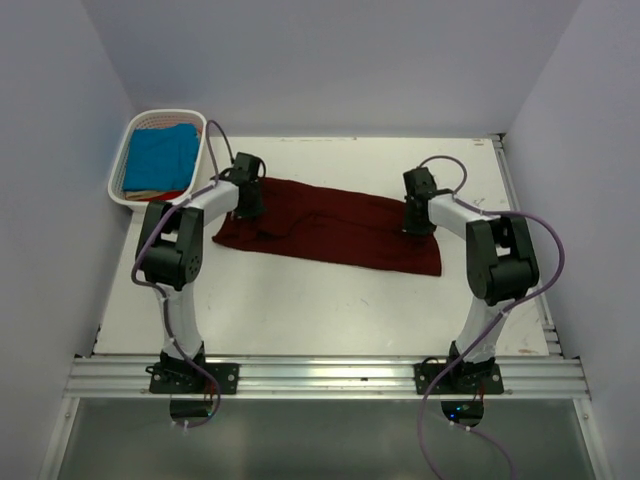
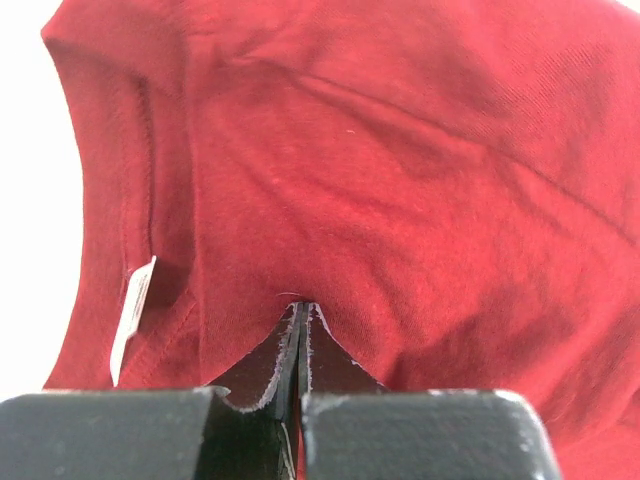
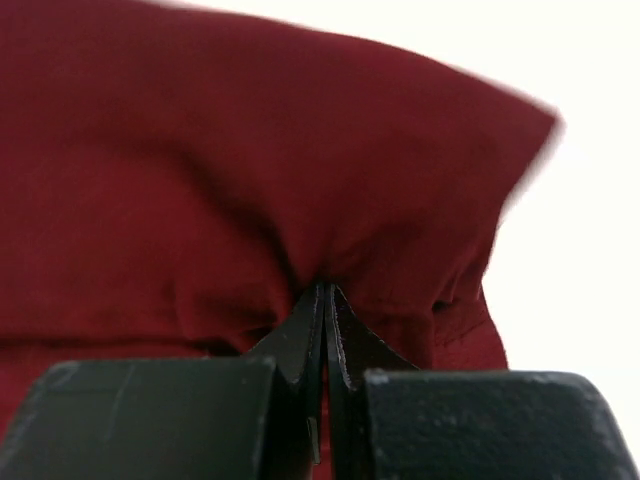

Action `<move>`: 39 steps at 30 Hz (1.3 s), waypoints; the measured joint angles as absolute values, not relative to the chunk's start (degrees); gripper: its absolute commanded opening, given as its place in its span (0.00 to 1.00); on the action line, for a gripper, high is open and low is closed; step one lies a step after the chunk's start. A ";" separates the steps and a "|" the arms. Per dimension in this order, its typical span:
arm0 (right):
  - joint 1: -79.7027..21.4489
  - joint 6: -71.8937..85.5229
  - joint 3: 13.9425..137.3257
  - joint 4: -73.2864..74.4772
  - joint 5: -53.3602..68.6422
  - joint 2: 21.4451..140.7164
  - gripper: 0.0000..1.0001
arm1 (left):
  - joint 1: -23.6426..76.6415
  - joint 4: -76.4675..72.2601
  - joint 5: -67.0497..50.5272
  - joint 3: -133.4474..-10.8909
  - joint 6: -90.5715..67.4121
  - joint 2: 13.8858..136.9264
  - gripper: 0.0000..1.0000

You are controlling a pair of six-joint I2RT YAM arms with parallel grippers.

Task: Fold and stack the t-shirts
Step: Rotate the tshirt 90 degrees

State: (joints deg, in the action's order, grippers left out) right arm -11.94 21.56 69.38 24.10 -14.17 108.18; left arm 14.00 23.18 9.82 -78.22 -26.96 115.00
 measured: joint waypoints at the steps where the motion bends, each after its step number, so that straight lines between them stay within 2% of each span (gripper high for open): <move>1: -13.15 21.78 67.77 23.90 -14.06 107.00 0.00 | 13.87 23.35 9.19 -80.31 -26.92 116.49 0.00; 9: -25.80 25.21 52.73 22.15 -11.70 94.76 0.00 | 13.04 23.59 0.64 -99.98 -25.23 129.99 0.00; 17: -34.41 33.28 41.65 25.41 -5.72 82.52 0.00 | 10.39 21.67 -15.51 -114.98 -26.04 141.21 0.00; 26: -44.29 40.71 40.36 29.93 -1.48 78.52 0.00 | 7.81 9.37 -34.59 -117.56 -34.68 147.92 0.00; 39: -59.02 50.24 39.81 27.27 0.73 81.01 0.00 | 7.88 -6.11 -50.68 -125.91 -50.57 159.24 0.03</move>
